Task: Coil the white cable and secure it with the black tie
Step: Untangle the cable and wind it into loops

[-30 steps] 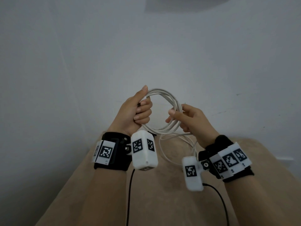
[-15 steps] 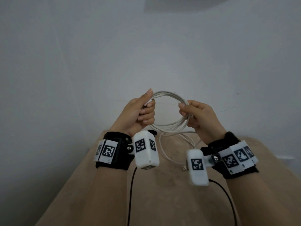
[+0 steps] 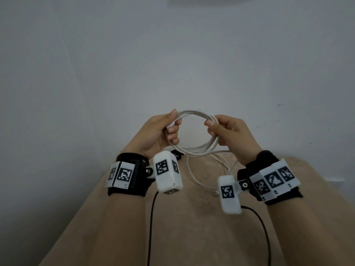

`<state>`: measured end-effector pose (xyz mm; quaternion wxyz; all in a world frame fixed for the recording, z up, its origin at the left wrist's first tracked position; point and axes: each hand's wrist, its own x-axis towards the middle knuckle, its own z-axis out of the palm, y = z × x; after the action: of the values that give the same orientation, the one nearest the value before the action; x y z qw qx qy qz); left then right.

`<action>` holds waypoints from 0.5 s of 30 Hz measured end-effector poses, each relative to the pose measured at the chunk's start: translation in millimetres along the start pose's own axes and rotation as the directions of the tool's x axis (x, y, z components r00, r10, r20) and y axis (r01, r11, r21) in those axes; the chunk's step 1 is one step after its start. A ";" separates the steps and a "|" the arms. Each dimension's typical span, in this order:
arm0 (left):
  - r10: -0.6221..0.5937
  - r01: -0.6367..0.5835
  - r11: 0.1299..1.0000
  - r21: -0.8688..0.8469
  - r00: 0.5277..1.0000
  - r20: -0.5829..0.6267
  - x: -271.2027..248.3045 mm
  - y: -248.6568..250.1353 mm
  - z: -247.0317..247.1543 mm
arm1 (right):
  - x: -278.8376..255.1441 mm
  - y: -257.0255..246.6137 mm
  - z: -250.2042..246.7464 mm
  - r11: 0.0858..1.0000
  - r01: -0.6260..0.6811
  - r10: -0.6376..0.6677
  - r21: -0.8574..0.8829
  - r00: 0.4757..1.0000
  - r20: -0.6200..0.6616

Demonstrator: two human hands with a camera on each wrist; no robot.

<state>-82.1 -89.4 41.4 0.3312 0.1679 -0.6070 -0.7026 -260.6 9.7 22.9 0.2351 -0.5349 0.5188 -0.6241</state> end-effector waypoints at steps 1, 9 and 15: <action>-0.003 0.004 0.999 0.039 1.000 -0.003 0.0 0.1 -0.2 | -0.4 -0.8 -0.1 1.000 0.004 -0.004 -0.026 1.000 0.012; -0.090 0.042 0.818 0.573 0.994 0.055 -6.2 9.8 12.2 | -4.4 -15.0 4.4 0.942 0.101 -0.039 -0.319 0.980 0.196; -0.115 0.056 0.749 0.660 0.992 0.047 -4.8 10.0 24.0 | -6.2 -23.4 7.4 0.863 0.182 -0.076 -0.471 0.969 0.234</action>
<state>-91.3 -68.8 55.2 0.1925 0.2712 -0.8203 -0.4654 -245.8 20.3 40.4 0.1025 -0.6726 0.5952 -0.4277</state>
